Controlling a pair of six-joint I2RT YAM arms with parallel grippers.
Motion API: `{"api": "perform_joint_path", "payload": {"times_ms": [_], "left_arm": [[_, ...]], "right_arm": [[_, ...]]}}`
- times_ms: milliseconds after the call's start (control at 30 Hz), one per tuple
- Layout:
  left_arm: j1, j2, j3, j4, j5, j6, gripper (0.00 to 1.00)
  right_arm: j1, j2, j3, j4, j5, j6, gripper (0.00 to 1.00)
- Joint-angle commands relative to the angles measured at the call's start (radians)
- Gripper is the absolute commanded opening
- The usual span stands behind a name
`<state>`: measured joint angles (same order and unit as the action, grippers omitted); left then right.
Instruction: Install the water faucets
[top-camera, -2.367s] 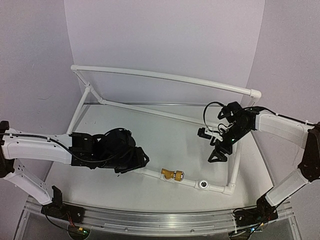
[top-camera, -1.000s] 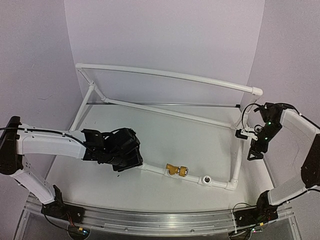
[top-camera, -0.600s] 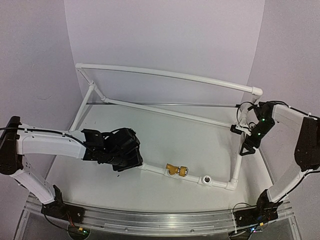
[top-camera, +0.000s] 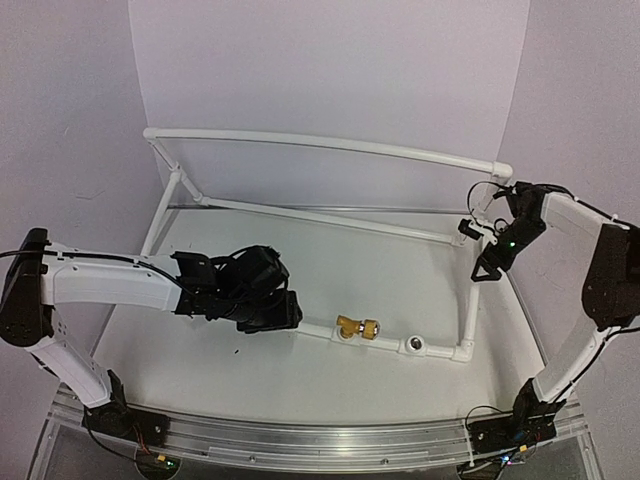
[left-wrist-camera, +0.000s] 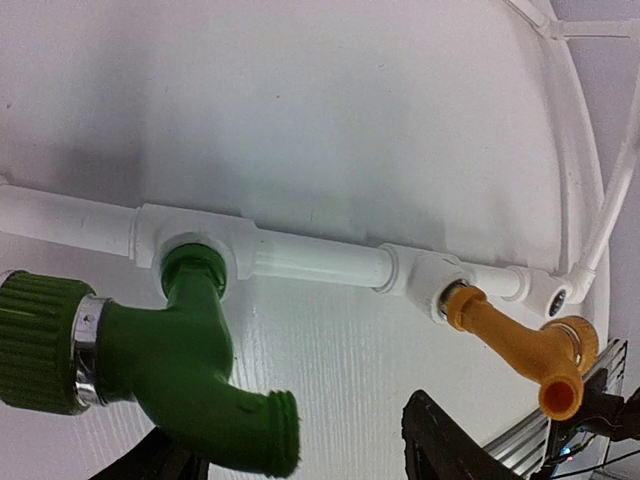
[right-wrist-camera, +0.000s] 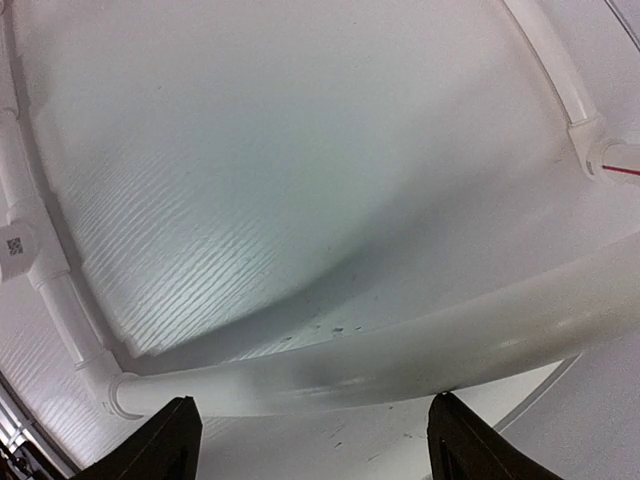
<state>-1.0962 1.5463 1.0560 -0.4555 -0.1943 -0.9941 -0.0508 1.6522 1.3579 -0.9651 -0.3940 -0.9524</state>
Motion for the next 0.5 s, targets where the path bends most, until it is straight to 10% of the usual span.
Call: {"api": "perform_joint_path", "payload": {"times_ms": [0, 467], "left_arm": [[0.004, -0.011, 0.077, 0.100, -0.008, 0.085, 0.67], [-0.071, -0.038, 0.115, 0.160, -0.020, 0.156, 0.72]], "right_arm": [[0.012, 0.084, 0.091, 0.112, -0.035, 0.067, 0.79], [0.018, -0.099, -0.004, -0.017, -0.037, -0.052, 0.87]]}}
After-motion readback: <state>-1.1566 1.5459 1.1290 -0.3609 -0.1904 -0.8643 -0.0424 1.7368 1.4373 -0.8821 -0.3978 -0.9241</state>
